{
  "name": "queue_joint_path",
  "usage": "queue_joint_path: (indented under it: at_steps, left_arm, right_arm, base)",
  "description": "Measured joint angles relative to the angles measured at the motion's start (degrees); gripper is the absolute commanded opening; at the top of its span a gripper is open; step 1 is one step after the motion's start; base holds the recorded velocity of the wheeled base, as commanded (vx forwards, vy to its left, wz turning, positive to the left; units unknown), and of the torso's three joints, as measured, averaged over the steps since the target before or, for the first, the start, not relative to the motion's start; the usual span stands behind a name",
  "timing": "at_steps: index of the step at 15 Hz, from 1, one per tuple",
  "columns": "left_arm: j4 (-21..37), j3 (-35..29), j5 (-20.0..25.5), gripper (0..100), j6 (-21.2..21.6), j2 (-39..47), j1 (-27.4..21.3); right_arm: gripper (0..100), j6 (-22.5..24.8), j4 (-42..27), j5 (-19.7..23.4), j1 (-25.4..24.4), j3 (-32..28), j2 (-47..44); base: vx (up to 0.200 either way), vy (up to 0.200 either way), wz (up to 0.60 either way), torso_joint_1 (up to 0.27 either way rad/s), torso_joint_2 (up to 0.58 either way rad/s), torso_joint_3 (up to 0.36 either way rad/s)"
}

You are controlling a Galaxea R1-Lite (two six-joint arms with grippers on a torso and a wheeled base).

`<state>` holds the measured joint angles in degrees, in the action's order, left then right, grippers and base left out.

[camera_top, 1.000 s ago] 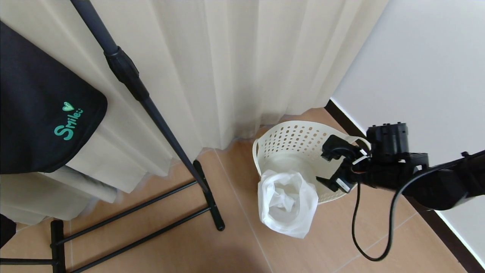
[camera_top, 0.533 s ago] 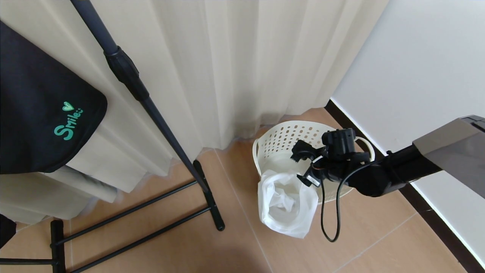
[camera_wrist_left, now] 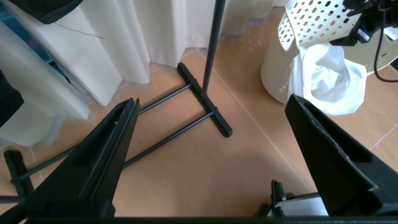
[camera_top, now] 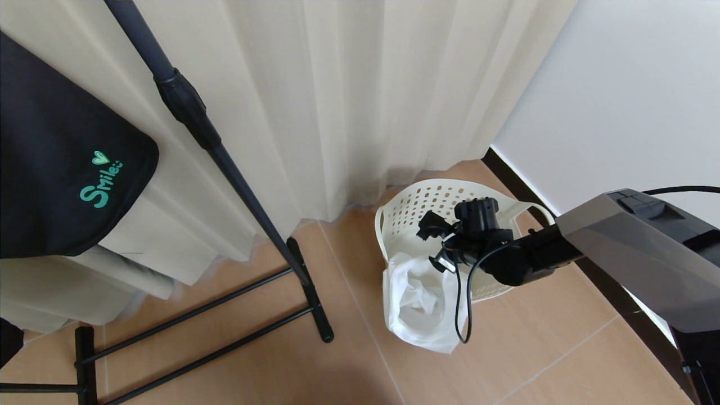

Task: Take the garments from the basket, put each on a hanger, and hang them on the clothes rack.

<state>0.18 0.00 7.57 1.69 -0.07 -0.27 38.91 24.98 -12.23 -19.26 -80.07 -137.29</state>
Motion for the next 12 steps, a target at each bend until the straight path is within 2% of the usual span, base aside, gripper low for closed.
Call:
queue_joint_path:
  at_steps: [3, 6, 12]
  left_arm:
    - [0.0, 0.0, 0.0, 100, 0.0, 0.0, 0.0]
    - [0.0, 0.0, 0.0, 100, 0.0, 0.0, 0.0]
    - [0.0, 0.0, 0.0, 100, 0.0, 0.0, 0.0]
  right_arm:
    - [100, 0.0, 0.0, 0.0, 0.5, -2.4, -2.0]
    - [100, -0.1, 0.0, 0.0, 0.7, -0.4, -0.9]
    - [100, -0.7, 0.8, 0.7, -0.8, 14.9, 9.1]
  base:
    - [0.0, 0.0, 0.0, 0.0, 0.0, 0.0]
    - [0.0, 0.0, 0.0, 0.0, 0.0, 0.0]
    - [0.0, 0.0, 0.0, 0.0, 0.0, 0.0]
